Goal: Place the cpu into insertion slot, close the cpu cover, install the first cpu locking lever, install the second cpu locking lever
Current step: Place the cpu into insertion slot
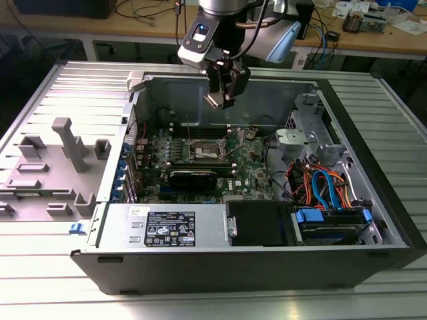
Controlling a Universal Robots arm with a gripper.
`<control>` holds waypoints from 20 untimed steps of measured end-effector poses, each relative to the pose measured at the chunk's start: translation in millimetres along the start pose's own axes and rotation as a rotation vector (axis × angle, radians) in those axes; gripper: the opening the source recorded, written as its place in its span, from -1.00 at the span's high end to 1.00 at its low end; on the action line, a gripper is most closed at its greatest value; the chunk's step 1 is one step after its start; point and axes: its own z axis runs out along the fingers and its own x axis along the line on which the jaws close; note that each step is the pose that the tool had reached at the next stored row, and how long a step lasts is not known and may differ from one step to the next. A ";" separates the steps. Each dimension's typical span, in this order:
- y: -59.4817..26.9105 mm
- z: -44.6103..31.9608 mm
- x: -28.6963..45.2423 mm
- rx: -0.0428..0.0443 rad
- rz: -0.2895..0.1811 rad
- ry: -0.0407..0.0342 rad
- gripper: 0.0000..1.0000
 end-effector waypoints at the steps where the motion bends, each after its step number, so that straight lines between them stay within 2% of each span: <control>1: -0.1 0.3 0.0 0.0000 0.011 -0.0010 -0.09; 11: -0.3 3.1 -0.1 -0.0023 0.171 -0.0146 -0.09; 17: -0.4 3.8 -0.1 -0.0029 0.231 -0.0195 -0.09; 20: -0.6 4.5 0.1 -0.0030 0.246 -0.0209 -0.09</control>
